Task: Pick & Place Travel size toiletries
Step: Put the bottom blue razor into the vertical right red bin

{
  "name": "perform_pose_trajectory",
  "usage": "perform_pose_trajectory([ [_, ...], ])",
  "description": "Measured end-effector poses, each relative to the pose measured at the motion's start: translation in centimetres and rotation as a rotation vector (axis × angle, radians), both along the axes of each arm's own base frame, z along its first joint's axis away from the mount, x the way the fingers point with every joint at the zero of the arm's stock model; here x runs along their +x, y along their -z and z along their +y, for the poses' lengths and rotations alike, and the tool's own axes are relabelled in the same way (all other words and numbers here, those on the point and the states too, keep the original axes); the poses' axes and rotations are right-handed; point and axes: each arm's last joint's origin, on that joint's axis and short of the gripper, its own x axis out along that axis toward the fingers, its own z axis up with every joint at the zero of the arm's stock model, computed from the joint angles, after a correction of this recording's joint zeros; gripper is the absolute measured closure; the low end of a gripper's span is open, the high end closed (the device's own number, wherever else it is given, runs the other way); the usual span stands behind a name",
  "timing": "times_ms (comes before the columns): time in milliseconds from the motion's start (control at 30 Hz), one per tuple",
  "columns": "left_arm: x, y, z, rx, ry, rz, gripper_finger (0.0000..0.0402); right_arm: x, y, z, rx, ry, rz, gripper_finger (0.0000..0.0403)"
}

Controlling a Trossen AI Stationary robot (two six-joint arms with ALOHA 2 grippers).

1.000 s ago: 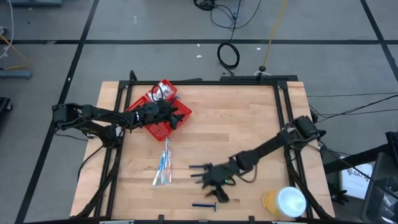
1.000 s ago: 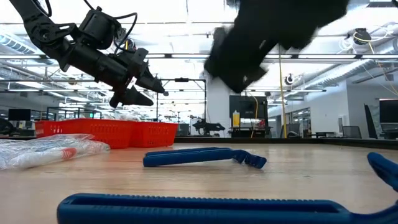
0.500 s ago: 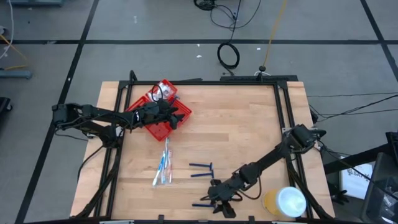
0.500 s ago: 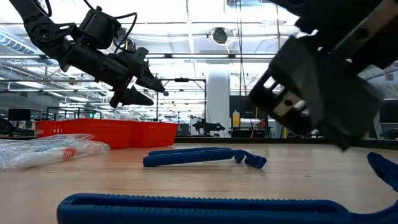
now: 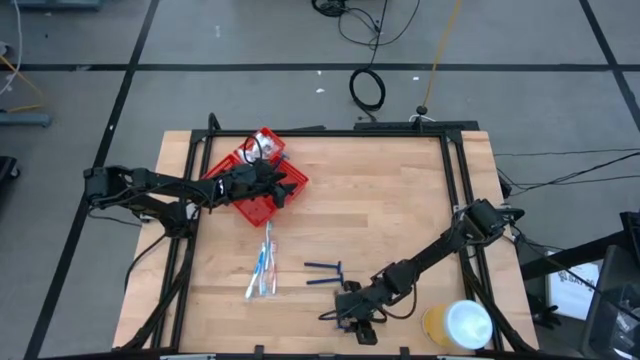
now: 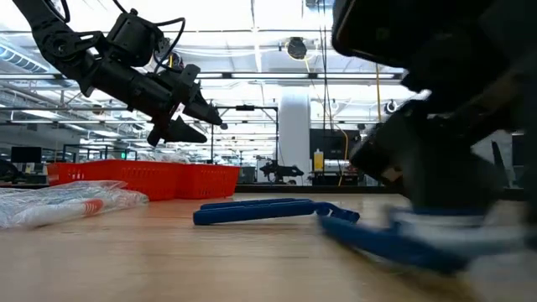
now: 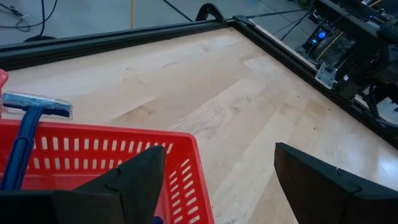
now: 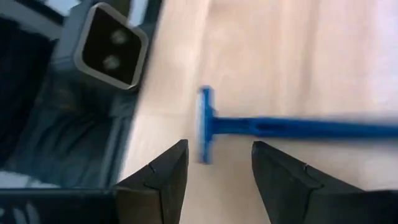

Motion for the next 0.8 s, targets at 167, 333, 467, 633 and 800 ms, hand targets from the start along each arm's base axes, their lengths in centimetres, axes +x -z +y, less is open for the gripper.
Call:
perform_pose_trajectory([
  [167, -0.1, 0.2, 0.0, -0.005, 0.0, 0.016, 0.0112, 0.4, 0.2, -1.3, -0.126, 0.045, -0.032, 0.0234],
  [333, -0.1, 0.2, 0.0, -0.006, 0.0, 0.016, 0.0112, 1.1, 0.2, -2.5, -0.284, 0.079, -0.11, 0.0234],
  [467, -0.1, 0.2, 0.0, -0.008, -0.001, 0.018, 0.0112, 1.7, 0.0, -3.6, -0.378, 0.071, -0.168, 0.0234],
  [633, -0.1, 0.2, 0.0, -0.009, -0.001, 0.022, 0.0112, 2.1, -0.2, -3.9, -0.448, -0.001, -0.23, 0.0234],
  [800, -0.1, 0.2, 0.0, -0.007, 0.0, 0.024, 0.0112, 2.4, -0.4, -4.2, -0.502, -0.027, -0.272, 0.0234],
])
